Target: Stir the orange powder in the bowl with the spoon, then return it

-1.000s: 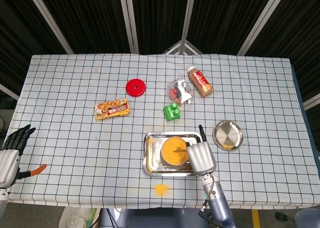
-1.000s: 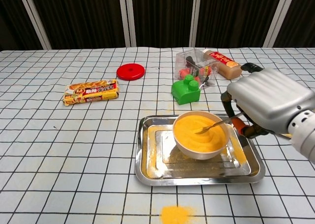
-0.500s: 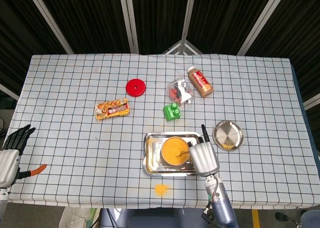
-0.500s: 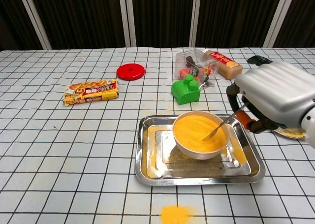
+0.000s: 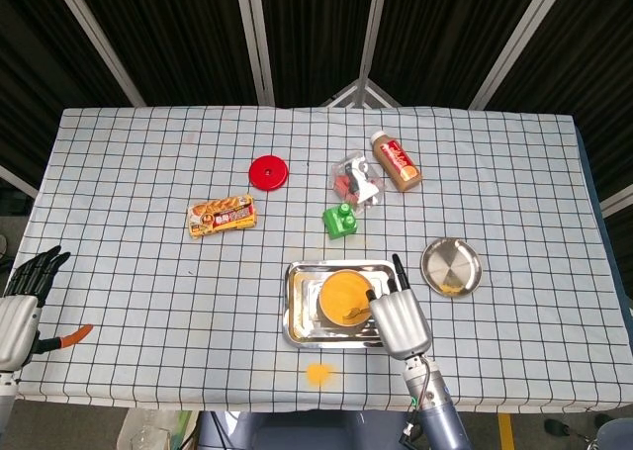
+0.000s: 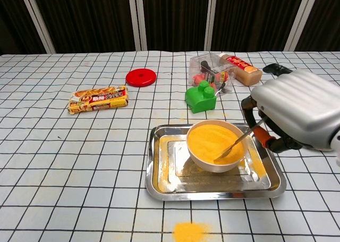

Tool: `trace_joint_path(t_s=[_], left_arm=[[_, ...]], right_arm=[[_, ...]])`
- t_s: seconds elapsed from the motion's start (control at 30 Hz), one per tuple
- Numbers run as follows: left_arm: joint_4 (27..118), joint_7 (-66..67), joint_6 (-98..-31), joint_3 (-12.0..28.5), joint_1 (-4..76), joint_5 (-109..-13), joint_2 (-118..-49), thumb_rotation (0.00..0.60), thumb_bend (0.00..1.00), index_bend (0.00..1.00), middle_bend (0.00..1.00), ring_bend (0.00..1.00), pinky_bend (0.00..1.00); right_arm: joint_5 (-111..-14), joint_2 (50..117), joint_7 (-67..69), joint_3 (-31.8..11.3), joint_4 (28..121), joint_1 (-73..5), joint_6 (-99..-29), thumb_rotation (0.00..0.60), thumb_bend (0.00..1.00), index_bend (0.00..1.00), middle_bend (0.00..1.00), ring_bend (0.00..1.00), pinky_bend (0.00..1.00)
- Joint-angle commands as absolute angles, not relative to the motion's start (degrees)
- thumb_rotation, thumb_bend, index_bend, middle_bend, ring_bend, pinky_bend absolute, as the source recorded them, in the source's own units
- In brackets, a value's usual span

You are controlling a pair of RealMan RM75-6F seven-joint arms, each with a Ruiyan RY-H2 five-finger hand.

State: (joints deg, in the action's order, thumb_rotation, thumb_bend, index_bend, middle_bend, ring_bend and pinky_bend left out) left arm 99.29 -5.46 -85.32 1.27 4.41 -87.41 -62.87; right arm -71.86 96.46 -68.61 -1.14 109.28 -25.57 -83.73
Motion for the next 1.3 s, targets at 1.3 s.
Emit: trace_joint_path(t_s=[1.3], left_arm=[[99.5,-5.9,-85.0,1.4,4.5,-86.9,-62.8,0.600,0.00,0.04,0.00,0.00,0.00]], right_arm=[[-69.3,98.2,-68.0,-6.9,105.2,-27.2,-83.8,0.600,0.76,0.91,0.79,0.43,0.00]])
